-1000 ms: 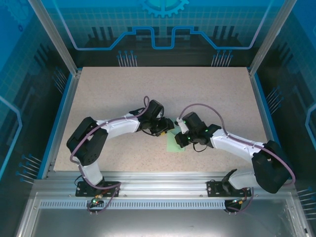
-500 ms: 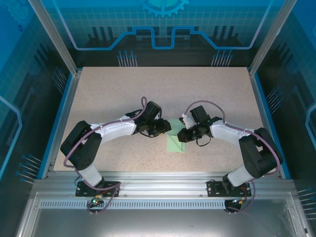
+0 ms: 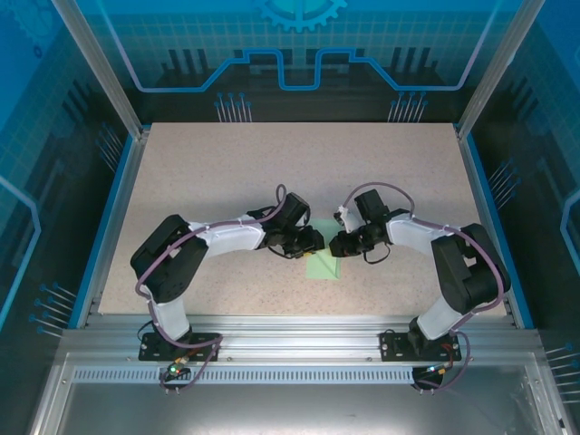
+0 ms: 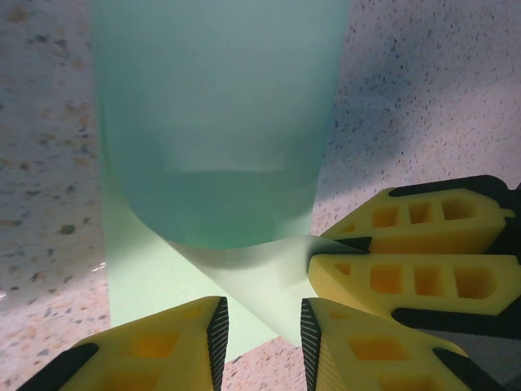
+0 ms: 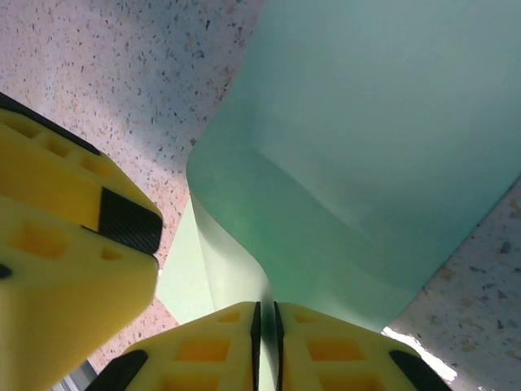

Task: Fold a paper plane with a square sheet of paper (pick it up from the middle)
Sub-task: Fold the triangle a second time at the center of the table.

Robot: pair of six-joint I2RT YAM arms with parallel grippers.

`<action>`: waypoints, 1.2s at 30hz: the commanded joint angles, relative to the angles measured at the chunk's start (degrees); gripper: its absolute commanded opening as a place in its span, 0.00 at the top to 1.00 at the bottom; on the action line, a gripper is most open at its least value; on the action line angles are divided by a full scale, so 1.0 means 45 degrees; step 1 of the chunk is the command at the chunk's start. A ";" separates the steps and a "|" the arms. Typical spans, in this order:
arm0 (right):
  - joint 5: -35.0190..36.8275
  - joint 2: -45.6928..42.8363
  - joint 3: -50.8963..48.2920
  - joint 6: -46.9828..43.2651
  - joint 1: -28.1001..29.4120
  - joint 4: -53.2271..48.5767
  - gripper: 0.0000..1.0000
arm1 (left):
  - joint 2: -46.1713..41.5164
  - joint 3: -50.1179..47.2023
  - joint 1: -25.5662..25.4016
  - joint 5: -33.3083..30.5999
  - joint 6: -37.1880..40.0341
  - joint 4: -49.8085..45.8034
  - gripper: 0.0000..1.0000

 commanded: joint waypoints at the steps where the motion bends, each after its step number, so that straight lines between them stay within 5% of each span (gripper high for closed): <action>1: -0.0249 0.0116 0.0234 -0.0234 -0.0329 -0.0269 0.85 | 0.0303 0.0431 -0.0126 0.0485 -0.0099 0.0417 0.67; 18: -0.0551 0.0200 0.0186 -0.0137 -0.0524 -0.0114 0.82 | 0.1248 0.0798 -0.0111 0.0492 -0.0429 0.0903 0.68; 27: -0.0961 -0.0422 -0.0324 0.0135 -0.0542 -0.0148 0.68 | 0.1350 0.0787 -0.0129 0.0273 -0.0519 0.0936 0.69; 36: -0.1457 -0.1037 -0.0865 0.0520 -0.0549 0.0111 0.63 | 0.1328 0.0727 -0.0114 0.0213 -0.0577 0.0984 0.69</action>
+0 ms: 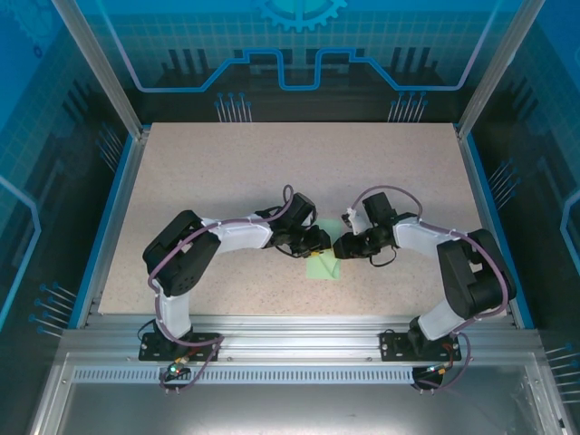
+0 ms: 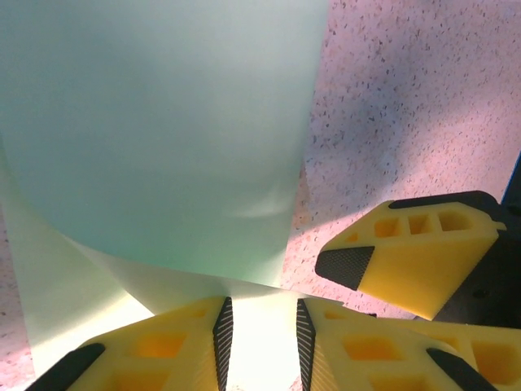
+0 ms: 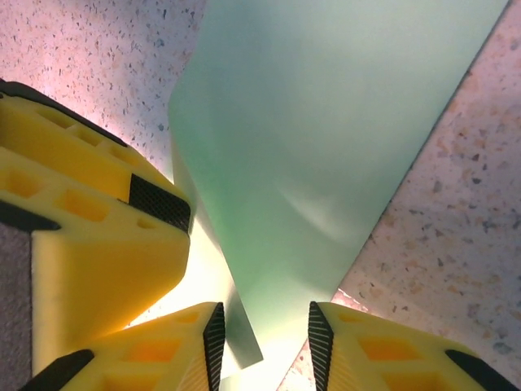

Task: Fold a paper plane with a square sheet of paper (pick it up from the middle)
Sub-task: Fold the triangle a second time at the center of the table.

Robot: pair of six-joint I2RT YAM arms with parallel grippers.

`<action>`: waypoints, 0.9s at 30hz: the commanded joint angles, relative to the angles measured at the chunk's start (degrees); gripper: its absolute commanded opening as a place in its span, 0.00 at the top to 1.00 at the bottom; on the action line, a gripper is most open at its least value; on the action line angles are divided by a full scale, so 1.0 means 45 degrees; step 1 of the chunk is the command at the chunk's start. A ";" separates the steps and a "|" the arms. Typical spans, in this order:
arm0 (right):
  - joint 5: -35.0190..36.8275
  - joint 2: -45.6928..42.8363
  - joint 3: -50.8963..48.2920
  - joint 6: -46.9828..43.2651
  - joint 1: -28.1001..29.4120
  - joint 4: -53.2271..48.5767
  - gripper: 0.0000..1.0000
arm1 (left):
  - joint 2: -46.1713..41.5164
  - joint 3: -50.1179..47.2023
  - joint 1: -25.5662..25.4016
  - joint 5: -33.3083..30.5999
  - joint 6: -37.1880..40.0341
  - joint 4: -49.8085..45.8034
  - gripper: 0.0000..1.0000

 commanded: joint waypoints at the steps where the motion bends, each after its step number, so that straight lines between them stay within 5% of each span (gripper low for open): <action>1: -0.1471 -0.0411 -0.0151 0.0153 -0.0027 0.0105 0.62 | 0.0311 0.0233 -0.0047 -0.0209 -0.0209 0.0144 0.69; 8: -0.2029 -0.0516 -0.0615 0.0638 -0.0012 0.0827 0.62 | 0.0233 0.0164 -0.0049 -0.0295 -0.0247 0.0140 0.69; 17: -0.2154 -0.0811 -0.1089 0.1196 -0.0015 0.1582 0.82 | 0.0137 0.0032 -0.0046 -0.0365 -0.0286 0.0203 0.69; 27: -0.1894 0.0154 -0.0008 0.0301 -0.0337 0.0885 0.92 | -0.0292 -0.0331 -0.0056 -0.0463 -0.0247 0.0490 0.67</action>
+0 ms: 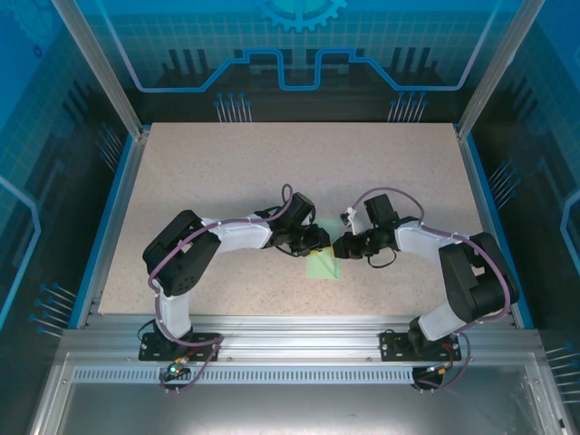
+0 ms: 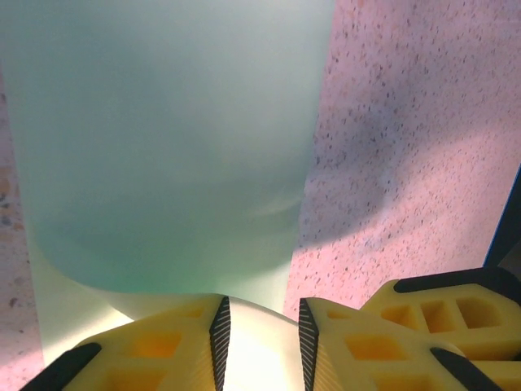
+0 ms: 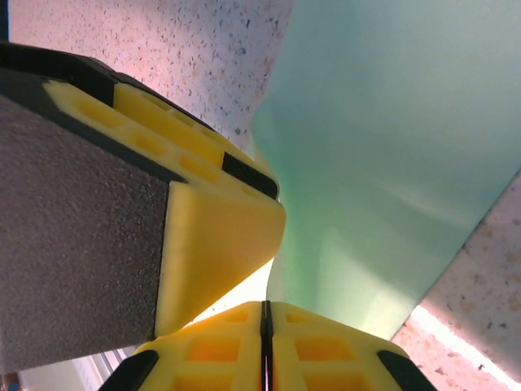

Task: Fold a paper plane with a square sheet of paper (pick it up from the middle)
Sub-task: Fold the triangle a second time at the center of the table.

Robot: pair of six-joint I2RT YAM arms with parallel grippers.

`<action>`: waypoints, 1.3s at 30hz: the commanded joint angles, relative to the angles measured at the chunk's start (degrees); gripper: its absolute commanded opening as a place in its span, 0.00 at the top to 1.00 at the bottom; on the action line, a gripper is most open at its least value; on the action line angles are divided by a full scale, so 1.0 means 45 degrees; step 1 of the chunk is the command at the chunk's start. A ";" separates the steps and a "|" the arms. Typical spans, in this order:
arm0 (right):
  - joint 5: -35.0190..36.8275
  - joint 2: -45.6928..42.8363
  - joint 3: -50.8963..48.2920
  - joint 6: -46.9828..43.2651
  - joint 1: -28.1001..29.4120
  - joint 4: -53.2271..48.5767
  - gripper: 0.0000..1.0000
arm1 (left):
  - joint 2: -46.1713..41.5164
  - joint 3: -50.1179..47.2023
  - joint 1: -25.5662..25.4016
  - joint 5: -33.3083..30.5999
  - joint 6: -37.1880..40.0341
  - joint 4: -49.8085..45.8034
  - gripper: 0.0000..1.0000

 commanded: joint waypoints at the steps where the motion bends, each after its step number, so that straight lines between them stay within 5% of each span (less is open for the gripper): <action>1: -0.0278 0.0460 0.0518 -0.0474 -0.0293 -0.0262 0.92 | -0.0322 -0.0305 -0.0045 -0.0089 -0.0145 0.0242 0.67; 28: -0.0473 0.1126 0.0857 -0.0695 -0.0733 -0.0717 0.87 | -0.0743 -0.0771 -0.0056 -0.0001 0.0070 0.0655 0.68; 39: 0.0177 0.1367 0.0974 -0.0678 -0.0730 -0.0898 0.93 | -0.0768 -0.0775 -0.0043 0.0140 0.0082 0.0740 0.68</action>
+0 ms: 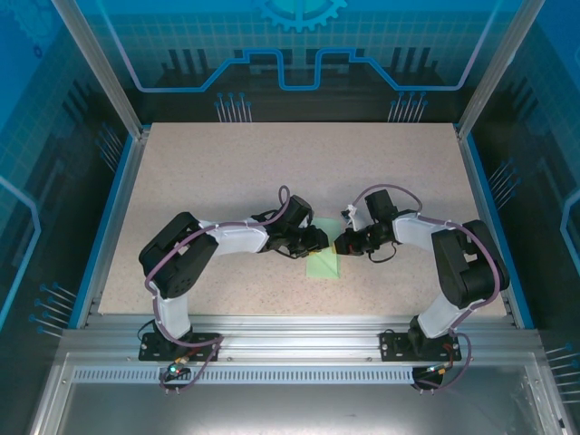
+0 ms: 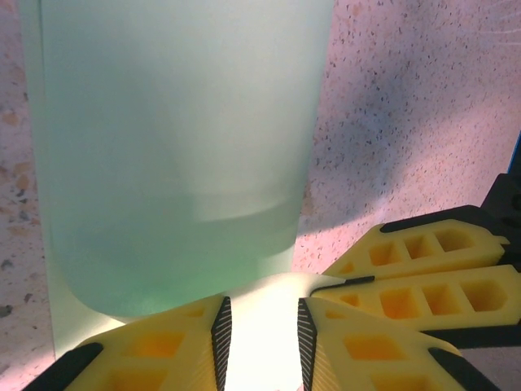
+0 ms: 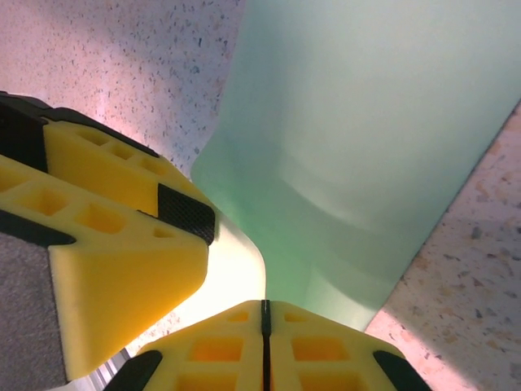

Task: Fold a paper plane with a square sheet of paper (pick it up from the middle)
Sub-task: Fold the triangle a second time at the center of the table.

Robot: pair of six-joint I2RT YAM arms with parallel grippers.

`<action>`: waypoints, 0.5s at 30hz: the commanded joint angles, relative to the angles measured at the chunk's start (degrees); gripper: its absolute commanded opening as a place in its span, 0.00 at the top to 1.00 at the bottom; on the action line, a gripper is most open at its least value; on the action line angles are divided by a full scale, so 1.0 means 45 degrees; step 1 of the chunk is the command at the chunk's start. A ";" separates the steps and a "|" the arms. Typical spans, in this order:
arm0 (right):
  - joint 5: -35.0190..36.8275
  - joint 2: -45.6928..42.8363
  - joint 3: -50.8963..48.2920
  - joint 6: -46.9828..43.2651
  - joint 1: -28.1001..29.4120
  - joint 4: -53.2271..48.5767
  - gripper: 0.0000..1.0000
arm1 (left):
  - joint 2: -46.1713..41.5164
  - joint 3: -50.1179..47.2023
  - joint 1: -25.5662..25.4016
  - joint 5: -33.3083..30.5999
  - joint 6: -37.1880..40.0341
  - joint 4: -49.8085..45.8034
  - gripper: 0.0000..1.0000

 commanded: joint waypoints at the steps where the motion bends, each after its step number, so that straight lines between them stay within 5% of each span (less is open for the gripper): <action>1: 0.0215 0.0123 0.0099 -0.0007 -0.0229 -0.0238 0.93 | -0.0433 0.0013 -0.0059 0.0310 0.0221 -0.0206 0.68; 15: 0.0669 0.0196 -0.0005 0.0286 -0.0232 -0.0165 0.91 | -0.0588 0.0023 -0.0101 0.0554 0.0549 -0.0099 0.68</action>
